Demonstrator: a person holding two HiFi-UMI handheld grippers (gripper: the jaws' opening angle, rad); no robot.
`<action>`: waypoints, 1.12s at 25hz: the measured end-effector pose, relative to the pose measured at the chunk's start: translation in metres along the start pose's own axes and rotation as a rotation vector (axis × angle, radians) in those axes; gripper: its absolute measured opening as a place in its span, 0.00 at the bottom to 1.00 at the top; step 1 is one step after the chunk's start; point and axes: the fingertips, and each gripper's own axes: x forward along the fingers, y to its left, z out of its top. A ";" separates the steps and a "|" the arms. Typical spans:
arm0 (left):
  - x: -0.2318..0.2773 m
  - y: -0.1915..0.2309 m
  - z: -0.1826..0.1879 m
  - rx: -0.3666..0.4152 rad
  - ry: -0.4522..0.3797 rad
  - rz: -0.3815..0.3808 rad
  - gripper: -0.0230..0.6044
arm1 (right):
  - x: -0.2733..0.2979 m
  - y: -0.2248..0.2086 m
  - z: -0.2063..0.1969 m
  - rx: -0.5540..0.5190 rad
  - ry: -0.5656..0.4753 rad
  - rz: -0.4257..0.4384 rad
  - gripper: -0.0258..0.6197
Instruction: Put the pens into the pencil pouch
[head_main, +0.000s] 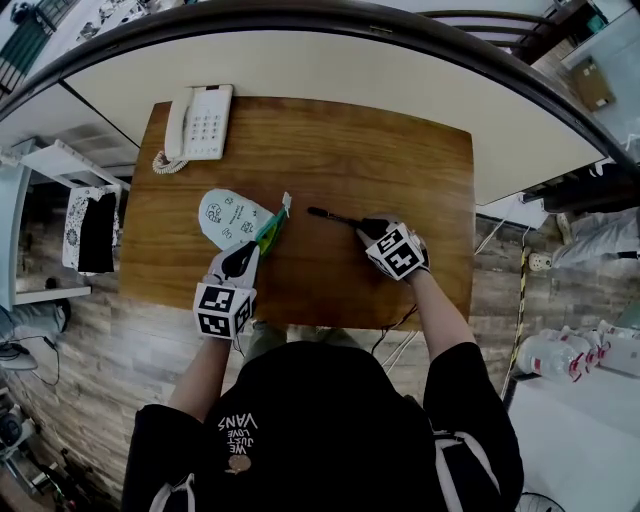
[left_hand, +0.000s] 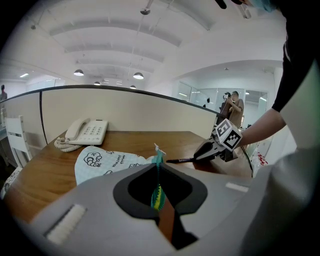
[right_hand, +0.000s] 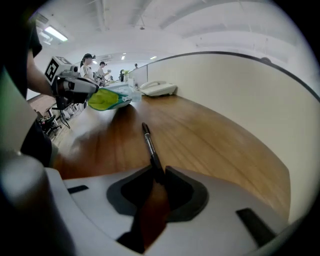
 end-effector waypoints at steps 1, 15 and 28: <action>0.000 0.000 0.000 -0.003 -0.001 0.003 0.08 | 0.001 0.002 0.000 -0.009 -0.004 -0.001 0.17; 0.008 -0.003 0.004 -0.028 -0.021 -0.007 0.08 | -0.033 0.065 0.004 0.137 -0.164 -0.038 0.14; 0.015 -0.003 0.011 -0.031 -0.026 -0.080 0.08 | -0.041 0.146 0.050 0.129 -0.238 0.045 0.14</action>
